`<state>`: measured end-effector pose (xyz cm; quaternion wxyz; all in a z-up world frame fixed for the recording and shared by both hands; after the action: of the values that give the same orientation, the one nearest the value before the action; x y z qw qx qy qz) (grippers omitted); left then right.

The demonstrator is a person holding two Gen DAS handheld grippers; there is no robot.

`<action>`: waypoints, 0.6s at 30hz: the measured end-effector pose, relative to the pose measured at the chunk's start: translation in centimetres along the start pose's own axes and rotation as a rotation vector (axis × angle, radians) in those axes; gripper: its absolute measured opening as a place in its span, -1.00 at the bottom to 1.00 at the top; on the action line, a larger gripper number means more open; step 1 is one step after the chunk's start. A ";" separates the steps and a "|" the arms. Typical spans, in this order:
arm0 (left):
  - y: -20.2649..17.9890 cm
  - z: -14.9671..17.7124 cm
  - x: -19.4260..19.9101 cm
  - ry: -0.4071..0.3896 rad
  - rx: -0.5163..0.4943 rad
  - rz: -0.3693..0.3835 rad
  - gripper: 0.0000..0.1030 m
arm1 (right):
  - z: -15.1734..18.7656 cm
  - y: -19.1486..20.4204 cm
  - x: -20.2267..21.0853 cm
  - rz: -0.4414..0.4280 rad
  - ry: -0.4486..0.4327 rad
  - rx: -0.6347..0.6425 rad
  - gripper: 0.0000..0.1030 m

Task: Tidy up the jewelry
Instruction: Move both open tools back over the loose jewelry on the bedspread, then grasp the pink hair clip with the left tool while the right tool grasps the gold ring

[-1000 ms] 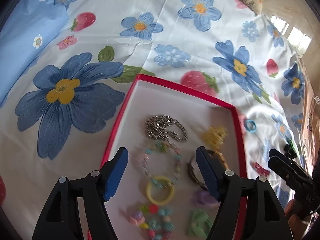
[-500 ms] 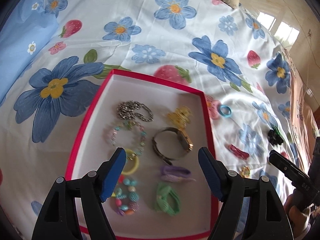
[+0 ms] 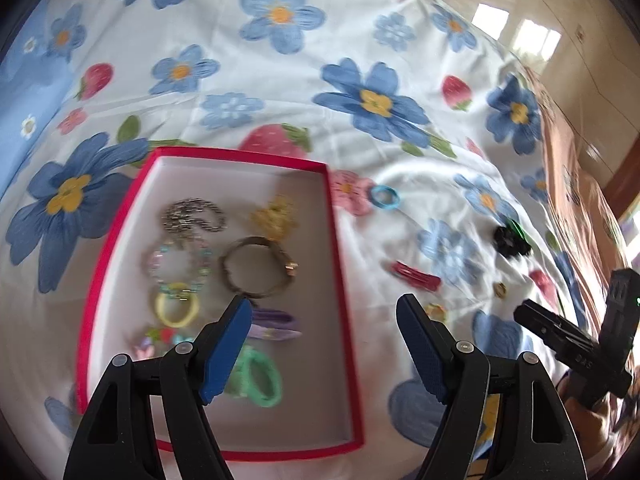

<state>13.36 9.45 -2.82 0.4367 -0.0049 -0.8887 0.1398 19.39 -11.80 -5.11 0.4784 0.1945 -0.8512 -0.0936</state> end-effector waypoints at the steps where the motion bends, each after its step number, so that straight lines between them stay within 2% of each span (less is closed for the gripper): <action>1: -0.4 0.0 -0.1 0.002 -0.010 0.004 0.45 | 0.1 -0.4 0.2 0.007 -0.001 -0.002 0.34; 11: -4.7 0.0 -3.0 0.051 -0.114 0.029 0.45 | -0.3 -2.8 0.8 0.053 -0.020 -0.007 0.34; 18: -7.4 -1.2 -6.5 0.087 -0.159 0.028 0.45 | -0.9 -3.6 -0.5 0.094 0.003 0.039 0.34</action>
<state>19.15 1.82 -5.27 0.4711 -0.0582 -0.8770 0.0744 21.22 -14.80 -6.31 0.4794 0.1636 -0.8605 -0.0538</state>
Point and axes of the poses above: each gripper's, at about its wrist camera, not at the fingertips, and x roughly against the way its jaws point, y to its left, z to its underside, the point moved 6 cm from there along -x, roughly the way its jaws point, and after that the axes turned 1 degree about y, right-handed, at the moved point
